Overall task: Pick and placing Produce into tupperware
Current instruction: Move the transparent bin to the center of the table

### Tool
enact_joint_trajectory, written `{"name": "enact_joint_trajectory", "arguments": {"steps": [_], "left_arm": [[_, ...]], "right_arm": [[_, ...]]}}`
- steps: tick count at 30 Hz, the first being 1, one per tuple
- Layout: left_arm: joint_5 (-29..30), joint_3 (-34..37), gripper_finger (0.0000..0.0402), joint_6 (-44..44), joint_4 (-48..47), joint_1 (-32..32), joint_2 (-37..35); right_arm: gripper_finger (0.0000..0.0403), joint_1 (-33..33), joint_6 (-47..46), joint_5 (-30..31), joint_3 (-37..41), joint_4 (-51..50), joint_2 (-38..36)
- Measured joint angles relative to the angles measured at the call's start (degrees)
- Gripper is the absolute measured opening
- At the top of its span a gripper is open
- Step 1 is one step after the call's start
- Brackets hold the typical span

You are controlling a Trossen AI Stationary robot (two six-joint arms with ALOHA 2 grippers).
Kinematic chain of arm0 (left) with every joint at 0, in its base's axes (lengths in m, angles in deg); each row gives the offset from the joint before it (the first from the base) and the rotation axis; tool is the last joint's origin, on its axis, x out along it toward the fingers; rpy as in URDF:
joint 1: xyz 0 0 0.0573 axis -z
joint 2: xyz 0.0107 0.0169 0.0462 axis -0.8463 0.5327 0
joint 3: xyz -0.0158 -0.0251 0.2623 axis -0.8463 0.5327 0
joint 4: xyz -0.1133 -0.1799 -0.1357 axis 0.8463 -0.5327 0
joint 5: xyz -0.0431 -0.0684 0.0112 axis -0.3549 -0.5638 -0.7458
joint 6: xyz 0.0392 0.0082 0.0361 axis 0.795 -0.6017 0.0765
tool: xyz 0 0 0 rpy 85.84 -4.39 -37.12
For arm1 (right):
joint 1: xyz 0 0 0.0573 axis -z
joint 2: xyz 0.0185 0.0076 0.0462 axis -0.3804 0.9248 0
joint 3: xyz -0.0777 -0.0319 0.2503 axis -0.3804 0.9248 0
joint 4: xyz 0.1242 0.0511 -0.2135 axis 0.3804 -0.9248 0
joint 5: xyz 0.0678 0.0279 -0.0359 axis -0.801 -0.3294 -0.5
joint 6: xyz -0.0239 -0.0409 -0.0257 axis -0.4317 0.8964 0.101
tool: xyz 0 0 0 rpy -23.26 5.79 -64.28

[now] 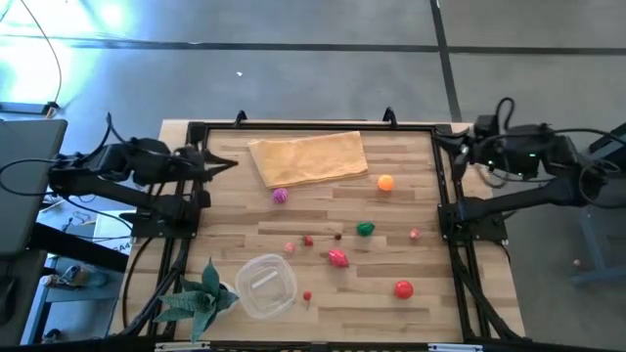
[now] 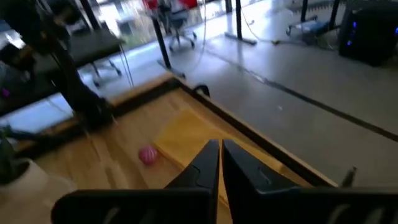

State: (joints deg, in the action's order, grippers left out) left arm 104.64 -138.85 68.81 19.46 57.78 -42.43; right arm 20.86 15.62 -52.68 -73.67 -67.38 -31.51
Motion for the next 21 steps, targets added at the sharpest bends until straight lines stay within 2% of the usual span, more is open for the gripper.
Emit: {"name": "enact_joint_trajectory", "arguments": {"steps": [5,12,17,21], "left_arm": [[-4.46,0.18,0.0001,-0.96,-6.93,0.0,1.67],[-12.13,5.89,0.0001,0.24,-4.95,0.0,1.83],[-14.48,10.2,0.0001,0.41,-4.97,0.0,1.87],[-20.92,11.68,0.0001,-0.21,-4.39,0.04,1.92]], "right_arm": [[0.0019,0.0,-2.61,-2.44,-2.95,-6.34,5.12],[0.0019,0.0,-12.51,-9.26,0.47,-8.71,6.98],[0.0019,0.0,-13.5,-9.8,4.77,-8.51,7.0],[0.0019,0.0,-15.57,-10.27,6.48,-8.09,7.5]]}}
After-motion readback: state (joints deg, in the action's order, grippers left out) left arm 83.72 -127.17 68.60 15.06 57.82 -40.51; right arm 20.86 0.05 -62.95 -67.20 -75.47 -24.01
